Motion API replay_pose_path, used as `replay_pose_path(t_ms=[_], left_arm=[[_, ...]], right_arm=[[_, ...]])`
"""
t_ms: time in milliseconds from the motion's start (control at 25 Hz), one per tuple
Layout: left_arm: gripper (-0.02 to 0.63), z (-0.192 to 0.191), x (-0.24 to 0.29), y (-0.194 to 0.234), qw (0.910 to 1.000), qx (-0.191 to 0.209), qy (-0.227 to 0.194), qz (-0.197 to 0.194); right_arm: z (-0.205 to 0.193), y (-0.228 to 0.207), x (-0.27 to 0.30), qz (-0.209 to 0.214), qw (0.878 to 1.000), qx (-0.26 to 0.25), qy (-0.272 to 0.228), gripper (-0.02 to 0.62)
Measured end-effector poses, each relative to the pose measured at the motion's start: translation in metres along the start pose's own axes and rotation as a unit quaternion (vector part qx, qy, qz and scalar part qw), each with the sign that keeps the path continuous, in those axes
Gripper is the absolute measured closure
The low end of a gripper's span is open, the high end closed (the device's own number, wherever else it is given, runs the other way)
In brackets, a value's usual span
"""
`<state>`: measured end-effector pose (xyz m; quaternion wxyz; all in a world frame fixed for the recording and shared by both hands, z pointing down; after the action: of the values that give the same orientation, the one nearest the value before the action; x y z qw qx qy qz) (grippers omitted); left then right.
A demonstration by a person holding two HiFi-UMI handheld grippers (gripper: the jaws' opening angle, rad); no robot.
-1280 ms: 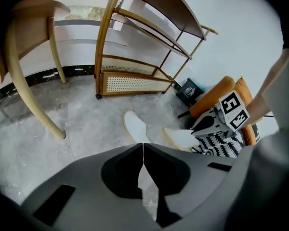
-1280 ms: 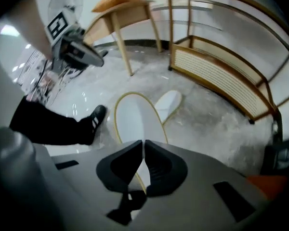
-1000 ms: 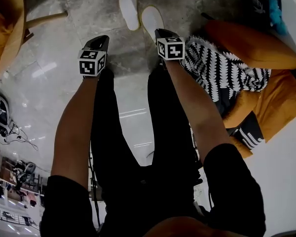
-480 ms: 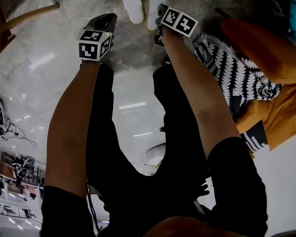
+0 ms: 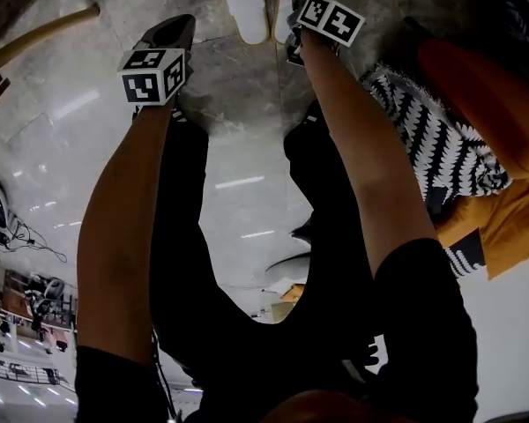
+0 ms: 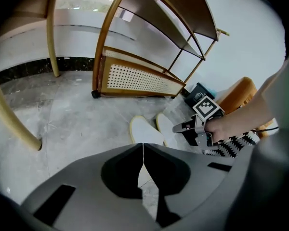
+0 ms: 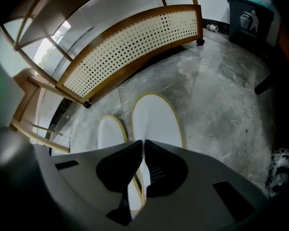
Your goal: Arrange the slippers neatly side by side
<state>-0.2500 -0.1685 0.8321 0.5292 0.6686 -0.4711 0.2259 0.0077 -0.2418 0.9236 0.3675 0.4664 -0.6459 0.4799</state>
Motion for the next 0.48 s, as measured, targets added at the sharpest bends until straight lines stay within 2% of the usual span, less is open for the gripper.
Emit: replay_pose_path(t_ms=[320, 480], left_arm=[[0.588, -0.025, 0.002, 0.002, 0.9997, -0.016, 0.018, -0.001], [0.588, -0.031, 0.000, 0.001, 0.9995, -0.020, 0.024, -0.001]], right_arm=[[0.005, 0.017, 0.014, 0.008, 0.998, -0.058, 0.020, 0.552], [0.002, 0.021, 0.012, 0.012, 0.998, -0.062, 0.023, 0.552]])
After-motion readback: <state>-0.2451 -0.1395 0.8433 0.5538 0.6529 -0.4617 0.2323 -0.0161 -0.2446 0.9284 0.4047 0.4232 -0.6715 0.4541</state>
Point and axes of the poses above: the fingertips, and each gripper's own axes: x forward along the fingers, y to its left, z out of its top, the point moved 5 cm from there along -x, backward along the fingers, and after that the axes turned 13 degrees about -x, right-handed, at the moved point
